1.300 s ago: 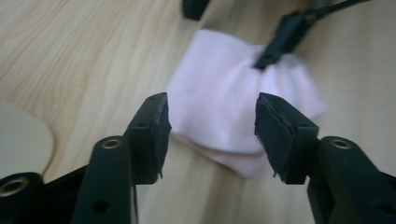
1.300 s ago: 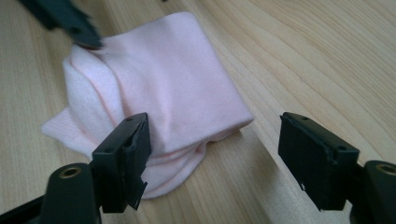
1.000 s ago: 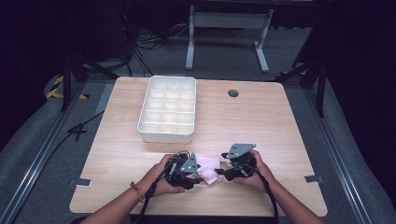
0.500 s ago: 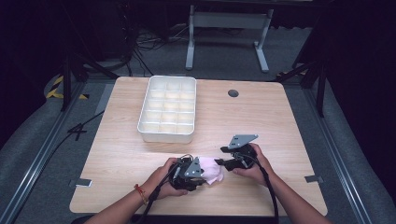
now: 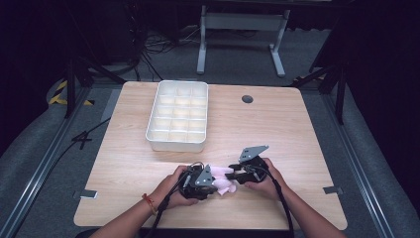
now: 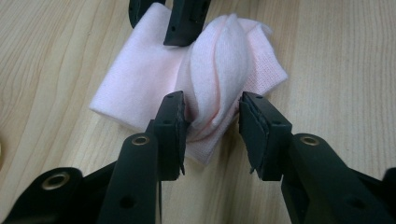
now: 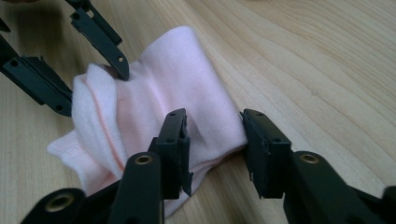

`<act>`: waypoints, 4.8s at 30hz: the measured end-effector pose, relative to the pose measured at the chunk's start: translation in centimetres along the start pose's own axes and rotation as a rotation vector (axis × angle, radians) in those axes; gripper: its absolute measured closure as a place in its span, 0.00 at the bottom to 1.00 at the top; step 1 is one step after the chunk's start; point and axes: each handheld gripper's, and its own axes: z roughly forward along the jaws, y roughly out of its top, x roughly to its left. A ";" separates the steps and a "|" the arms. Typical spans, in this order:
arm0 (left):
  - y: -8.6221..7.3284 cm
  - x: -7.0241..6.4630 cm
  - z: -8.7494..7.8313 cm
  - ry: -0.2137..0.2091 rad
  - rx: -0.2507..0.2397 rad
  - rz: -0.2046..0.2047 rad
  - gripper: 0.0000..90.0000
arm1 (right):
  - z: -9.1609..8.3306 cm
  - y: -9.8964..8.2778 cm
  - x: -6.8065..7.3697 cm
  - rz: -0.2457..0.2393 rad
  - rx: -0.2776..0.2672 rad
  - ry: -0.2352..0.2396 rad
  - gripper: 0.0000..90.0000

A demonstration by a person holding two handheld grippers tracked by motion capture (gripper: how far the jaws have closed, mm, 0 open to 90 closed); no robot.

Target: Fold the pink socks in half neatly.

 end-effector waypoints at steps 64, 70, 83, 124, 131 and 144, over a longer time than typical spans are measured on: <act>0.6 0.2 0.6 0.054 -0.012 -0.029 0.76 | -3.2 0.2 2.4 -0.151 -0.124 -0.058 0.93; 0.4 0.5 0.7 0.046 -0.036 -0.036 0.76 | -3.0 0.2 2.2 -0.151 -0.124 -0.055 0.93; 0.4 0.3 0.6 0.059 -0.031 -0.043 0.76 | -3.4 -0.1 3.0 -0.203 -0.111 -0.007 0.93; 0.9 2.2 -1.1 0.124 -0.046 0.014 0.92 | -3.2 0.1 3.9 -0.299 -0.121 -0.080 0.93; 1.0 0.6 -0.9 0.241 -0.011 0.130 0.92 | -3.3 0.2 4.6 -0.364 -0.093 -0.054 0.89; -0.8 -0.1 -1.6 0.174 -0.027 0.217 0.91 | -2.9 -0.5 5.5 -0.414 -0.020 0.005 0.89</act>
